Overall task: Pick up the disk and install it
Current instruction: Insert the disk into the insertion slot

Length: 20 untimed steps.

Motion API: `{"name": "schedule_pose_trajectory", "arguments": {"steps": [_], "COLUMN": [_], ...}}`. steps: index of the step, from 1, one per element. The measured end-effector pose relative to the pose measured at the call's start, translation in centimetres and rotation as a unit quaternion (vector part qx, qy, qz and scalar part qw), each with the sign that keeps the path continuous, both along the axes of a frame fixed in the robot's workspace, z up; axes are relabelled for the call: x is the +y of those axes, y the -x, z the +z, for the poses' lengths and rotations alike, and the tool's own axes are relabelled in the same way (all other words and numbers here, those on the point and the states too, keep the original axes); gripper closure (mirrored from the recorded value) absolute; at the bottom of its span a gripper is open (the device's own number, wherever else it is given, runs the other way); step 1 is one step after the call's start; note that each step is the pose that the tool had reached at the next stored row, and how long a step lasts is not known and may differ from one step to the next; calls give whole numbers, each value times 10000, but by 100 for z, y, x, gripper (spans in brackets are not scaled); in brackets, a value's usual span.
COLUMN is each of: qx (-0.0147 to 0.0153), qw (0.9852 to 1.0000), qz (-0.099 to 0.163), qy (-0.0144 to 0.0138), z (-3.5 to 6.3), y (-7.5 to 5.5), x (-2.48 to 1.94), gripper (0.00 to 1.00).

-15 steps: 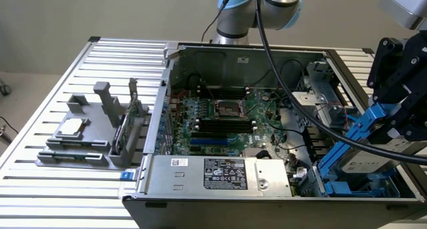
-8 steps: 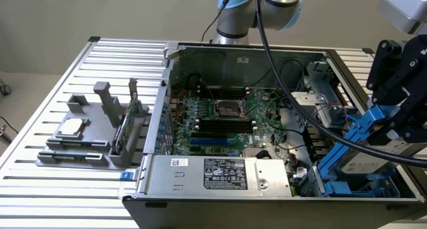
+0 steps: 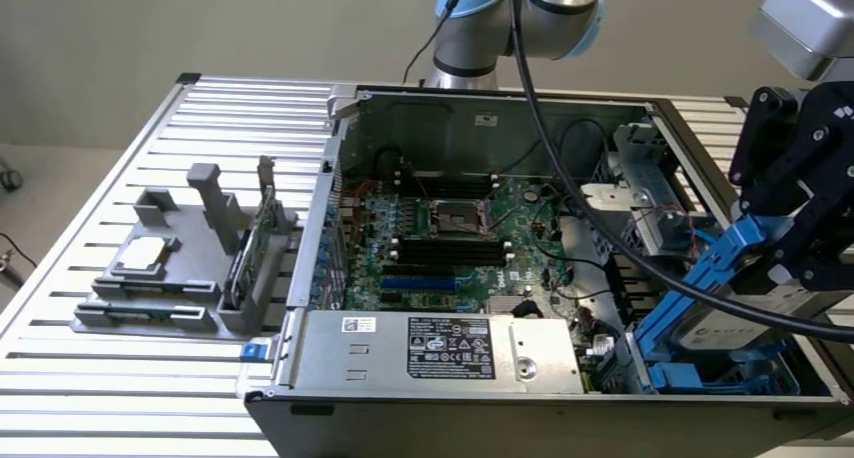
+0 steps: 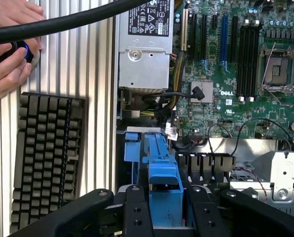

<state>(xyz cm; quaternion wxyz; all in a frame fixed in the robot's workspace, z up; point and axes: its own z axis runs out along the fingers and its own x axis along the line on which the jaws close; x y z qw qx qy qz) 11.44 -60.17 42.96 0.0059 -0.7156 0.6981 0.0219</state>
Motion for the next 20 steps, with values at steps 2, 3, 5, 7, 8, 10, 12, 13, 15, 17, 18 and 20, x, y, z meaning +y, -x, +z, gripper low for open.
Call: {"name": "schedule_pose_trajectory", "arguments": {"steps": [2,3,5,7,8,10,12,13,15,17,18,20], "qx": [0,1,3,4,5,6,8,9,10,14,16,20], "qw": [10000,10000,10000,10000,10000,10000,10000,10000,10000,10000,10000,10000], "qz": [0,0,0,0,0,0,0,0,0,0,0,0], "qy": [-6,-10,-19,-29,-34,-49,-58,-63,-74,-83,-87,-92], "z": [-13,-19,-33,-46,-52,-68,-85,-93,-110,-127,-136,-152], "y": [0,0,0,0,0,0,0,0,0,0,0,0], "x": [-1,-2,-3,-7,-9,-13,-17,-20,-27,-32,-35,-39], "gripper": [67,67,67,67,67,67,67,67,67,67,67,67]}}
